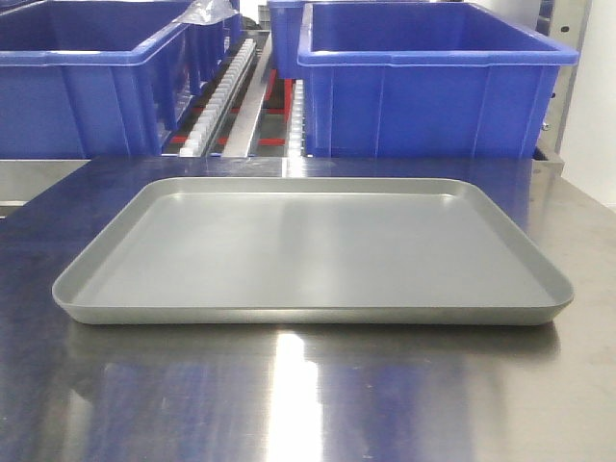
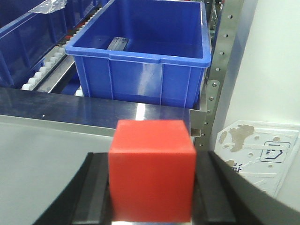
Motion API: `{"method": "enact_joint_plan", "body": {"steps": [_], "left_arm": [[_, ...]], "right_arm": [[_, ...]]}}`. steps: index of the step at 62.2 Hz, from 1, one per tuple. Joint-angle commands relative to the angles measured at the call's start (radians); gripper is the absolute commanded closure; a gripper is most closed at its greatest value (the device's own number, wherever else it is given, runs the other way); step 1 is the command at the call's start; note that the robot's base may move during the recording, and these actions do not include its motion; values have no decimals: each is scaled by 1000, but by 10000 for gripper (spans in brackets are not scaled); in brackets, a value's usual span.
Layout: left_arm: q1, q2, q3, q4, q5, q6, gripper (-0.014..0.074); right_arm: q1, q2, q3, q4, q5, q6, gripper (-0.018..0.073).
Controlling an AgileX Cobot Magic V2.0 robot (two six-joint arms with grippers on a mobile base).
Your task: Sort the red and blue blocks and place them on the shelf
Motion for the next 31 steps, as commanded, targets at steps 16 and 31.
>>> {"method": "enact_joint_plan", "body": {"steps": [16, 31], "left_arm": [[38, -297, 146, -8, -93, 4, 465], [38, -358, 171, 143, -93, 4, 465]], "right_arm": [[-5, 6, -27, 0, -88, -10, 504], [-5, 6, -27, 0, -88, -10, 504]]}}
